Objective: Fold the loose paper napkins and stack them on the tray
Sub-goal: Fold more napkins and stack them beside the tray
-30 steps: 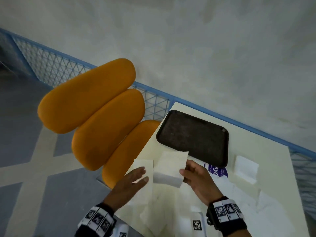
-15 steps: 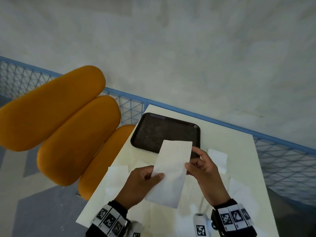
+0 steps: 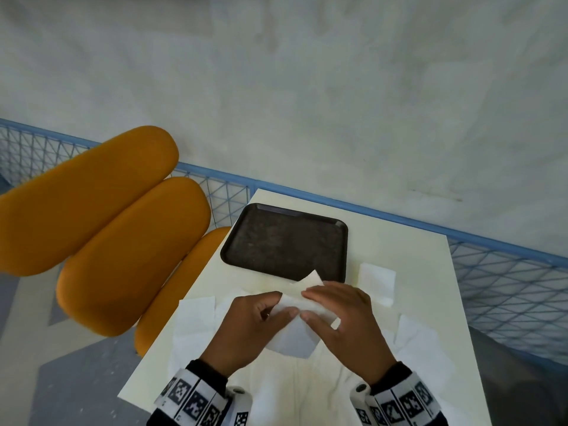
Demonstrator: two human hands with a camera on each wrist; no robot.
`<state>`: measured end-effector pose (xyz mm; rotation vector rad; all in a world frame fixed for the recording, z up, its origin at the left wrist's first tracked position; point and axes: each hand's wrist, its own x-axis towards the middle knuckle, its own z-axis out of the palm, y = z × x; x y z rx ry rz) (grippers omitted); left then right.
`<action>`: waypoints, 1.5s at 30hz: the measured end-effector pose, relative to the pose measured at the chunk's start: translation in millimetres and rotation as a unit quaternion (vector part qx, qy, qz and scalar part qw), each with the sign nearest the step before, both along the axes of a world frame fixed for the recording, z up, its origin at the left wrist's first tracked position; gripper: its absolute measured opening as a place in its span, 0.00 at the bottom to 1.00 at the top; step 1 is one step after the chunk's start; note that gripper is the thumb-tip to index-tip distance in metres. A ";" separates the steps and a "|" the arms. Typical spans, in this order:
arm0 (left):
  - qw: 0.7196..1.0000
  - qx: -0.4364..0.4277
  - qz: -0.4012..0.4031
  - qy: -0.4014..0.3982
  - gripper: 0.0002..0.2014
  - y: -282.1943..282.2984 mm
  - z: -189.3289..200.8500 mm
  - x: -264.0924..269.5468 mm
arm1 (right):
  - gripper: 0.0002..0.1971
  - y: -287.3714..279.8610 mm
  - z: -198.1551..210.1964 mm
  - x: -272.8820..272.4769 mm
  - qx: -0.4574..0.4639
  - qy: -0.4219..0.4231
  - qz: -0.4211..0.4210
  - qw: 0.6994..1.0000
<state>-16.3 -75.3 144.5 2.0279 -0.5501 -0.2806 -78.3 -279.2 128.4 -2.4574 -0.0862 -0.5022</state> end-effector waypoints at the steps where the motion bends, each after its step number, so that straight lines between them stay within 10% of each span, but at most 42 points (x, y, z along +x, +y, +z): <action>1: 1.000 -0.001 0.006 -0.005 0.08 -3.1 1.4 -3.1 | 0.20 -2.4 -2.4 -1.4 0.002 0.005 -0.004 1.000; 11: 0.999 -0.024 0.040 0.000 0.14 -28.3 6.2 -21.9 | 0.26 -22.6 0.5 -12.6 0.125 0.034 0.028 0.991; 19: 0.995 -0.006 0.096 0.004 0.28 -33.5 12.2 -18.9 | 0.04 -41.3 12.0 -13.6 0.204 0.095 0.083 0.971; 37: 0.992 0.018 0.065 -0.103 0.01 -66.9 20.2 -2.8 | 0.06 -67.7 19.6 8.1 0.187 0.065 0.103 0.975; 45: 0.995 -0.007 0.098 -0.031 0.03 -62.5 13.5 -0.7 | 0.08 -75.3 15.1 -2.0 0.280 0.088 0.043 0.955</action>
